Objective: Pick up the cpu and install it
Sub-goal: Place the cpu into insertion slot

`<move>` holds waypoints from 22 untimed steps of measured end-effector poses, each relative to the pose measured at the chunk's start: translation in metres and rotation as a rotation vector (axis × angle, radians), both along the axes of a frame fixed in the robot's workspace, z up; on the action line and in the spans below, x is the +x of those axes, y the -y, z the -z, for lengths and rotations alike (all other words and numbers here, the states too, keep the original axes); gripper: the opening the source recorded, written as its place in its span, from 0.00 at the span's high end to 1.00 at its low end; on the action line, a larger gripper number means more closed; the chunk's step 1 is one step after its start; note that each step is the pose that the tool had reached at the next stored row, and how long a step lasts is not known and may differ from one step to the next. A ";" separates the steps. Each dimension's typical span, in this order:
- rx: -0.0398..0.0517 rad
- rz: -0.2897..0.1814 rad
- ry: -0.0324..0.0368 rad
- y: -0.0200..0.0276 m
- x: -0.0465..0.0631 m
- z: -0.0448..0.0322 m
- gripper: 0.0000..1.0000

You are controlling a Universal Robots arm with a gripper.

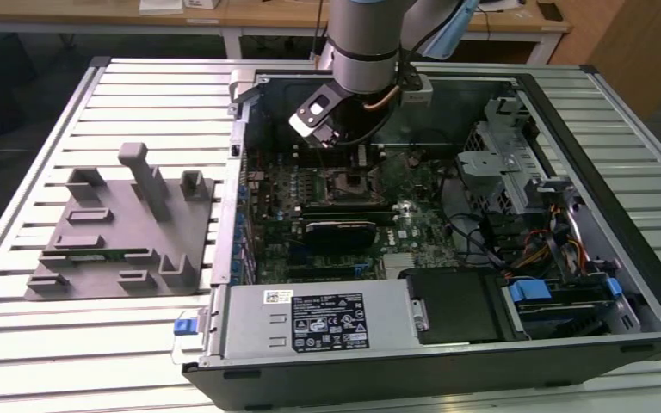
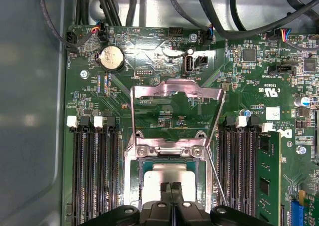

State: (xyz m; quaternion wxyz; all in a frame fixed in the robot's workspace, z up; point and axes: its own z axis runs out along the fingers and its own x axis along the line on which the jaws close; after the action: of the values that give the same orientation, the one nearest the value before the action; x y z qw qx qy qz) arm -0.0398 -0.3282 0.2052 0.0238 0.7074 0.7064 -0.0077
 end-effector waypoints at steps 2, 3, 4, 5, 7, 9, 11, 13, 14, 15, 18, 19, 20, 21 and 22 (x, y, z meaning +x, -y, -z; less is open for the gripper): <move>0.0000 0.000 0.0000 0.0000 0.000 -0.0001 0.89; 0.0000 0.000 0.0000 0.0000 0.000 -0.0001 0.89; 0.0001 0.000 0.0000 0.0000 0.000 -0.0001 0.89; 0.0001 0.000 0.0006 0.0000 0.000 -0.0001 0.89; -0.0004 0.000 0.0071 0.0000 -0.001 0.0006 0.89; -0.0004 0.000 0.0139 0.0000 -0.002 0.0016 0.89; -0.0004 0.000 0.0157 0.0000 -0.002 0.0019 0.89; -0.0001 0.000 0.0166 0.0000 -0.004 0.0022 0.89; -0.0001 0.000 0.0166 0.0000 -0.005 0.0024 0.89; -0.0002 0.000 0.0167 0.0000 -0.005 0.0027 0.89; -0.0002 0.000 0.0167 0.0000 -0.005 0.0045 0.89; -0.0002 0.000 0.0167 0.0000 -0.005 0.0051 0.89; -0.0003 0.000 0.0167 0.0000 -0.006 0.0057 0.89; -0.0004 0.000 0.0165 0.0000 -0.006 0.0063 0.89; -0.0010 0.000 0.0161 0.0001 -0.006 0.0068 0.89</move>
State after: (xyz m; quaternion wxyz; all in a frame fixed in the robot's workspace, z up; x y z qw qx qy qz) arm -0.0455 -0.3283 0.1984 0.0298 0.7074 0.7062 -0.0023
